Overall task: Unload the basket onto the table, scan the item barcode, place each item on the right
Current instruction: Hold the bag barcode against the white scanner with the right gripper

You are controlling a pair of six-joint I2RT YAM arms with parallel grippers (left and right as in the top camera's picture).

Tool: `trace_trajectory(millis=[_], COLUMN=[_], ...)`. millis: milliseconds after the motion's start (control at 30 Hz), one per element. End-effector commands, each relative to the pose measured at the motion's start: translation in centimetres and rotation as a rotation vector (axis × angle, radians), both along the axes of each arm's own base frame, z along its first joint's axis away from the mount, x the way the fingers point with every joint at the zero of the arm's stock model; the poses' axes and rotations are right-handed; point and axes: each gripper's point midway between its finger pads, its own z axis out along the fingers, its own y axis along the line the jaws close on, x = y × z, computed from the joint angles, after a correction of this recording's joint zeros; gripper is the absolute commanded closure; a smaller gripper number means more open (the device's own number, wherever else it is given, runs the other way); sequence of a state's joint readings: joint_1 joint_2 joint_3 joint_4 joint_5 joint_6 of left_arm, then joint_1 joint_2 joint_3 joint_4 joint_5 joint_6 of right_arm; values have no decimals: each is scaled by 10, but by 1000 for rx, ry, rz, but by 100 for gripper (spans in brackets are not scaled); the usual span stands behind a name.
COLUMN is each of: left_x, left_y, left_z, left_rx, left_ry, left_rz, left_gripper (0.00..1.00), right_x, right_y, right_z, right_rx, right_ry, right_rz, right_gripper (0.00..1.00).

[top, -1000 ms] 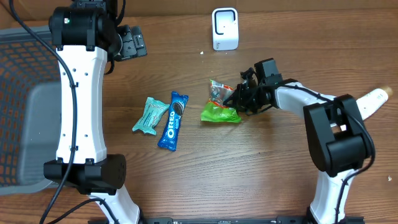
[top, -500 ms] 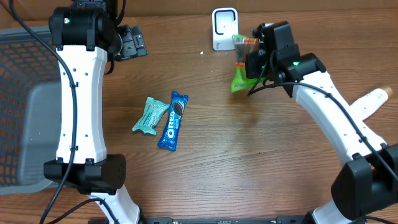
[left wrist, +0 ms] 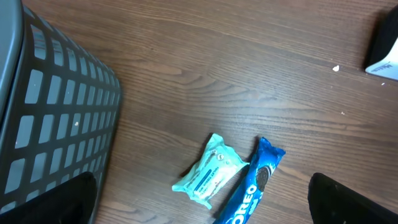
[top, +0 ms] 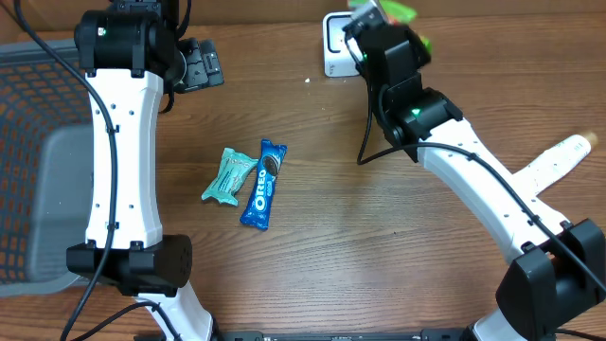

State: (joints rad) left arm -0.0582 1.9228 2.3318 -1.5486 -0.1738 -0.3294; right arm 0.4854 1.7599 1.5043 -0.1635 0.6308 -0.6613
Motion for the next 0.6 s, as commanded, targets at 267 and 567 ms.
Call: trace_trajectory(millis=[267, 567], left_x=[0, 0], left_y=[2, 2], left_z=[0, 0], left_rx=[18, 18], left_ry=[3, 3], left_rz=[-10, -10], left_gripper=[0, 0], right_x=[44, 84], right_y=[-2, 2], right_z=[31, -20], right_rx=[-465, -636], right_ry=[-166, -194], right_rz=[80, 118], right_gripper=[96, 96])
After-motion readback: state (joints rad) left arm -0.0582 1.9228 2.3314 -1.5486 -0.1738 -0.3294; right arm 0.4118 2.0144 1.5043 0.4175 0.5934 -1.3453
